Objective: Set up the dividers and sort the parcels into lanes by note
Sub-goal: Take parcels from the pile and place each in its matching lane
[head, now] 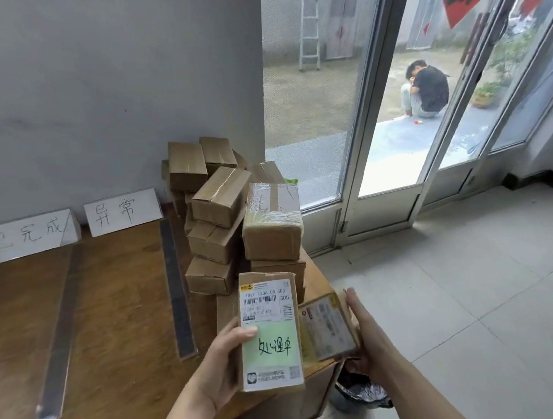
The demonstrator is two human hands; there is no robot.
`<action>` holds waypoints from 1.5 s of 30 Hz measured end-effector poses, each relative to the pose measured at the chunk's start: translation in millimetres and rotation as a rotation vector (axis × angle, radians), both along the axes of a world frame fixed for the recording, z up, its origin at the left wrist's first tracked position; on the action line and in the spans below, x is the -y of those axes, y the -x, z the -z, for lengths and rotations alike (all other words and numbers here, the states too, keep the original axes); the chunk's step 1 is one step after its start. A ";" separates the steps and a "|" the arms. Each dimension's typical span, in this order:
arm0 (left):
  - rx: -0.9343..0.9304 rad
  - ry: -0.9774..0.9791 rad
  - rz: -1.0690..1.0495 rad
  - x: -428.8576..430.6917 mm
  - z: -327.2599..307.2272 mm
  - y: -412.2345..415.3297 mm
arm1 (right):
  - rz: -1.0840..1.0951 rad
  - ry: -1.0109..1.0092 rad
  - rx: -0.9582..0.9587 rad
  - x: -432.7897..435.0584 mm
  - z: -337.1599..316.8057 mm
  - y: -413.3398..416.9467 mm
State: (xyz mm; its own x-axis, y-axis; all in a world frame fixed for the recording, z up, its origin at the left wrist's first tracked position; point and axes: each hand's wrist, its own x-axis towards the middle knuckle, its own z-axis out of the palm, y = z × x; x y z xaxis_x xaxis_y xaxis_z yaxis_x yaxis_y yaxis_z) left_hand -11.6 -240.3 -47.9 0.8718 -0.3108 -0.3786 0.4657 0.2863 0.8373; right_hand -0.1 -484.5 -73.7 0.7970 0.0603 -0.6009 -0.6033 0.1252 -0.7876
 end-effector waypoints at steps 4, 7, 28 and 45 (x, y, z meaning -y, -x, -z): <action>-0.091 0.100 -0.123 5.4 4.0 0.0 | 0.060 -0.099 0.077 -2.0 -4.2 -6.4; -0.133 0.166 -0.210 10.0 3.0 0.1 | 0.073 -0.047 0.175 -12.6 -5.7 -8.6; 0.040 0.020 -0.369 -21.8 -22.5 51.3 | 0.197 0.324 0.796 -66.7 -22.9 29.9; 0.035 -0.187 -0.627 -161.8 -60.1 49.9 | -0.009 0.234 0.790 -224.6 -59.9 7.7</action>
State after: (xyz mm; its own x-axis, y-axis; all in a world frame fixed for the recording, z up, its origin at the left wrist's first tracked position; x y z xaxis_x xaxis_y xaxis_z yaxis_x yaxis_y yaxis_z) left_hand -61.5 -78.5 12.2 0.8791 0.3290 -0.3449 0.2292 0.3428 0.9110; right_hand -7.8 -259.8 -13.8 0.9903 0.0113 0.1386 0.1390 -0.0968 -0.9855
